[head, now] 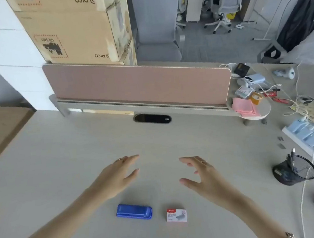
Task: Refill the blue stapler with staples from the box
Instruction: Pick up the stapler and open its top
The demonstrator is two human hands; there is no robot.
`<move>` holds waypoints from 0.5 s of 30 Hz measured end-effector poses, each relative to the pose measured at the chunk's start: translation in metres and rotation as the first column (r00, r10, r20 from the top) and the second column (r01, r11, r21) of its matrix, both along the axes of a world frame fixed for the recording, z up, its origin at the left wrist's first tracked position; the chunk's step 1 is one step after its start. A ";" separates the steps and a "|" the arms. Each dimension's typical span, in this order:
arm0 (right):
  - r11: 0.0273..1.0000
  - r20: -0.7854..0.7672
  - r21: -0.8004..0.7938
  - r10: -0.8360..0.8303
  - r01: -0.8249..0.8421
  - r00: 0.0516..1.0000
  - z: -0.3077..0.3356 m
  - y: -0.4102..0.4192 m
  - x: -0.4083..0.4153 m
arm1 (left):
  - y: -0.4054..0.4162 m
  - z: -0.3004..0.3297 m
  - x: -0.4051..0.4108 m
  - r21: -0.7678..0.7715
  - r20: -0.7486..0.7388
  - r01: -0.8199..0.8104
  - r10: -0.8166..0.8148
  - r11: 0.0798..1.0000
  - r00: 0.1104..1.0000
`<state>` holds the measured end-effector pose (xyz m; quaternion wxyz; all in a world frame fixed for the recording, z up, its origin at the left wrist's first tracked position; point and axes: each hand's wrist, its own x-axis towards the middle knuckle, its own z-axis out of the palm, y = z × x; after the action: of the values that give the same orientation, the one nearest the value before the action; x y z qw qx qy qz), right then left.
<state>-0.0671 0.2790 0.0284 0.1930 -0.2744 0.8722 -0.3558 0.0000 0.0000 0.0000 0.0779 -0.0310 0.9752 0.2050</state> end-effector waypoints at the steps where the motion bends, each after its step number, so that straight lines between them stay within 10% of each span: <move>1: 1.000 0.027 0.005 0.004 -0.004 1.000 -0.006 -0.001 0.002 | -0.001 -0.007 0.003 0.005 0.013 -0.002 0.002 1.000 1.000; 15: 0.995 0.089 0.077 0.058 -0.065 0.994 -0.124 -0.012 0.040 | 0.001 -0.107 0.039 0.053 0.108 0.091 -0.097 0.994 0.989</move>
<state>-0.0272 0.2670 -0.0957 0.2522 -0.2777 0.8676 -0.3263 0.0394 0.0005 -0.1073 0.1421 0.0055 0.9646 0.2222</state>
